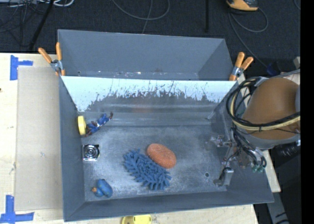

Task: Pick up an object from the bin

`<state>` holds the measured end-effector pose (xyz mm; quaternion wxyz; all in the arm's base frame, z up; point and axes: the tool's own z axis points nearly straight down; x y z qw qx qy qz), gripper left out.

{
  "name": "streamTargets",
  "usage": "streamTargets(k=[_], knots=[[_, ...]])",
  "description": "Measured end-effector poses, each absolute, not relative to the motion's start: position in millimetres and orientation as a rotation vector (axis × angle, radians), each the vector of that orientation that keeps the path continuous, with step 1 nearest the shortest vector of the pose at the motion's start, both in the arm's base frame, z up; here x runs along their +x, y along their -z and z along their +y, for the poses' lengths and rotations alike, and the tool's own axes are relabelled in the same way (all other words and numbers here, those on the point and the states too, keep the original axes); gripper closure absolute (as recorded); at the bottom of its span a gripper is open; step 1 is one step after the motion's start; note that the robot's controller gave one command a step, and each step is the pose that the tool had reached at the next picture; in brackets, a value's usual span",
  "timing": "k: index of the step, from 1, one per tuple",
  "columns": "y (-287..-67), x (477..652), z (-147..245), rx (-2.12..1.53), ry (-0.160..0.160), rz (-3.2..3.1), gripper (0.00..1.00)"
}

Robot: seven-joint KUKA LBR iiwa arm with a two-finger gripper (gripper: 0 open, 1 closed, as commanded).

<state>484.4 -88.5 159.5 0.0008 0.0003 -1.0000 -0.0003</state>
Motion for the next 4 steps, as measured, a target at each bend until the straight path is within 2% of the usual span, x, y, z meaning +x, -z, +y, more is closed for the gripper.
streamTargets(k=[1, 2, 3, 4], knots=[[-127, 486.5, -48, 0.112, -0.002, -3.141, 0.0], [-91, 511.1, 6, 0.041, 0.0, -3.143, 0.0], [-74, 519.2, 42, 0.045, 0.002, -3.141, 0.0], [-70, 593.8, 89, 0.294, 0.0, -3.129, 1.0]])
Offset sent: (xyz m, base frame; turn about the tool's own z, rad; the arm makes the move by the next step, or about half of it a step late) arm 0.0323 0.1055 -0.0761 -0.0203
